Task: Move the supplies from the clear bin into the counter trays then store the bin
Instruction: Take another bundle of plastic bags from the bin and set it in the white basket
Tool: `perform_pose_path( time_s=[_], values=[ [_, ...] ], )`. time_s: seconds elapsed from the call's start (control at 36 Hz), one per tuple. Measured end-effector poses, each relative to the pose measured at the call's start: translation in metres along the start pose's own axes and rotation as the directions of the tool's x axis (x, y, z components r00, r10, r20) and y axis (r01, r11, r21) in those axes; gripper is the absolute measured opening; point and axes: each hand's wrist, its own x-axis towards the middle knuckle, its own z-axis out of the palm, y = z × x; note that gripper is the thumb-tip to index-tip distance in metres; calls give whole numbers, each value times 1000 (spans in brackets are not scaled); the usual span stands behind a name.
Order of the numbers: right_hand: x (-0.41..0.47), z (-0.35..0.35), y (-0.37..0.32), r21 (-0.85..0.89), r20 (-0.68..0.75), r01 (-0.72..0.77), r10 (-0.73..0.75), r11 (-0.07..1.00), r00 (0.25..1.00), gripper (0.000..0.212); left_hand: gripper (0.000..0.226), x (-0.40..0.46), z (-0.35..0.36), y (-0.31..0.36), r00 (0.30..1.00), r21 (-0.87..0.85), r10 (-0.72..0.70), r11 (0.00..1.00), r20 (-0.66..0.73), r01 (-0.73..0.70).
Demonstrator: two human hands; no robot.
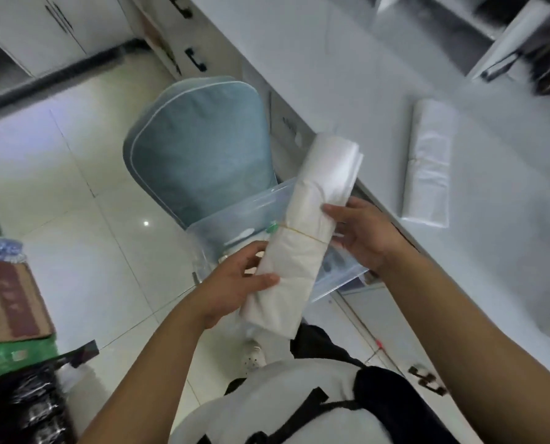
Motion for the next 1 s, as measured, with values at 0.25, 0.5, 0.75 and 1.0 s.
perform_pose_path(
  time_s=[0.25,0.5,0.75,1.0],
  values=[
    [-74,-23,32,129,-310,129,-83,983,947,30,72,-5,31,-44,973,-26,-30,999,228,37],
    [-85,-87,-8,148,-493,183,-88,972,865,13,54,21,94,-19,964,90,5,995,267,-31],
    [-14,-150,-90,38,-481,184,-144,982,865,33,41,94,144,49,987,112,16,993,161,-34],
    [75,-224,-146,-73,-448,165,-180,984,876,49,35,187,198,92,999,228,36,973,2,-35]
  ],
)
